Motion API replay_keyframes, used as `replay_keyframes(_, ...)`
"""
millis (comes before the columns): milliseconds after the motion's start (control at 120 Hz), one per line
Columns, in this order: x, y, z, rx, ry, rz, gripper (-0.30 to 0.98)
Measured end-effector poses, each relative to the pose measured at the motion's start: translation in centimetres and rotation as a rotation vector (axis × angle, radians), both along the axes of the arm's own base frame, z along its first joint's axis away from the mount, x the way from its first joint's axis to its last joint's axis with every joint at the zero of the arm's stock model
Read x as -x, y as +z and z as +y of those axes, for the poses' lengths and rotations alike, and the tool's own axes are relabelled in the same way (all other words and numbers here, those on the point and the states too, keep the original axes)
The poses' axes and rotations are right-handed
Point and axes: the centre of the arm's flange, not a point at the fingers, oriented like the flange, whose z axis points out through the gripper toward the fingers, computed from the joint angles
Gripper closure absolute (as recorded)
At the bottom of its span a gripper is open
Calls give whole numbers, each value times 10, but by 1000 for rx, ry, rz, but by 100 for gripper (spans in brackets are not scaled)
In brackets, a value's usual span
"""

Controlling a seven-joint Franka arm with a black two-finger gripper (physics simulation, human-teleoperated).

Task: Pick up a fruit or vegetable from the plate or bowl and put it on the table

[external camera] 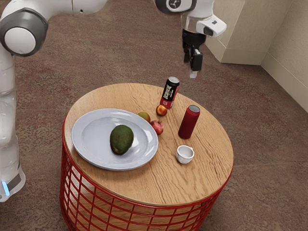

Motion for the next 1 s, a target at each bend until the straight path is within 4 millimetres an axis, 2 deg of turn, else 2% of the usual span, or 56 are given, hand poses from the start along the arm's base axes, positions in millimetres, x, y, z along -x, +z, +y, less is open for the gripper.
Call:
replay_keyframes(108,2,12,-8,0,-12,-16,0)
replay_keyframes(200,-13,-8,-12,3,-19,10,0)
replay_keyframes(283,-20,-17,-6,5,7,19,0)
replay_keyframes(358,-19,-21,3,10,63,44,0)
replay_keyframes(475,-14,-24,5,62,182,85,0)
replay_keyframes(508,-12,-24,3,85,229,103,0)
replay_keyframes(542,-10,-27,-9,106,269,119,0)
replay_keyframes(592,-8,-44,-41,130,309,166,1)
replay_keyframes(650,2,-92,-72,137,368,250,2)
replay_keyframes(708,21,-127,-84,144,450,300,2)
replay_keyframes(758,42,-141,-88,154,518,312,2)
replay_keyframes(800,56,-147,-83,169,582,310,2)
replay_keyframes(867,68,-157,-45,213,744,317,2)
replay_keyframes(900,76,-163,-33,237,812,326,1)
replay_keyframes(1000,91,-164,-29,292,945,332,1)
